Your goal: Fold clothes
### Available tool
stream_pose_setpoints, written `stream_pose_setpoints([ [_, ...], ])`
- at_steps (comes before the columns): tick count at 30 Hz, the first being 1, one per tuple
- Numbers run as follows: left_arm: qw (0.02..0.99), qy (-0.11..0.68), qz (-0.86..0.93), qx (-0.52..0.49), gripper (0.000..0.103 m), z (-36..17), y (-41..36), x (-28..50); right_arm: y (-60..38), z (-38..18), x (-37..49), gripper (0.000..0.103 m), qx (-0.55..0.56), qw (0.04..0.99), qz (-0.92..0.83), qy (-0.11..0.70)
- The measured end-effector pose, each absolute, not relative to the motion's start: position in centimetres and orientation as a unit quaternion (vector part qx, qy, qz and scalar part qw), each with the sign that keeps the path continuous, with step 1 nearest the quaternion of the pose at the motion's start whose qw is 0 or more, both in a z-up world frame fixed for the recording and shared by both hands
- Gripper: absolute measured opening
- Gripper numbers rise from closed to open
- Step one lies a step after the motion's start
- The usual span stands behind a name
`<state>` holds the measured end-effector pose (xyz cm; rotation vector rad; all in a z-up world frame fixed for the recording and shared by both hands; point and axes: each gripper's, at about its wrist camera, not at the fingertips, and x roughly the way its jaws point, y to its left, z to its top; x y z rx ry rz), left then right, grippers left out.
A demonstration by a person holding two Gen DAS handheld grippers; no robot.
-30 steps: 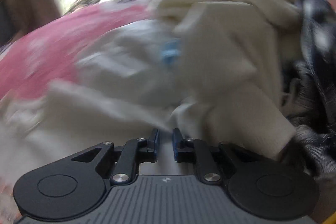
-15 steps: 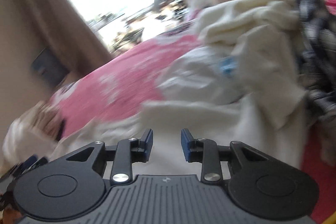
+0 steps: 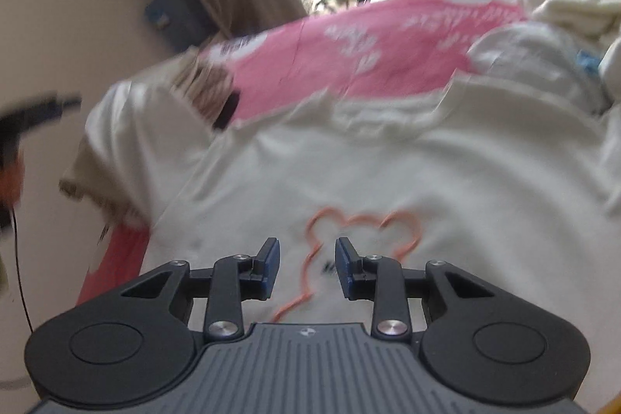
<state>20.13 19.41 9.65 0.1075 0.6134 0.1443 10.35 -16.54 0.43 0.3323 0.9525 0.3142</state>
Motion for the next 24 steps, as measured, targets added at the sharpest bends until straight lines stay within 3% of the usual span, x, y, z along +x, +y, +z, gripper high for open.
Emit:
stream_pose_setpoints([
  [6, 0.930, 0.317, 0.177, 0.054, 0.065, 11.4, 23.9, 28.0, -14.4, 0.2, 8.5, 0.034, 0.138, 0.865, 0.157, 0.457],
  [12, 0.859, 0.371, 0.219, -0.275, 0.066, 7.0, 36.8, 29.3, -14.7, 0.2, 8.0, 0.038, 0.138, 0.859, 0.145, 0.471],
  [19, 0.799, 0.353, 0.177, -0.454, 0.066, 0.0, 41.6, 27.8, -13.2, -0.6, 9.6, 0.038, 0.115, 0.850, 0.134, 0.496],
  [24, 0.771, 0.370, 0.148, -0.497, 0.068, -1.9, 41.8, 28.7, -11.3, -0.9, 10.2, 0.039, 0.084, 0.849, 0.143, 0.502],
])
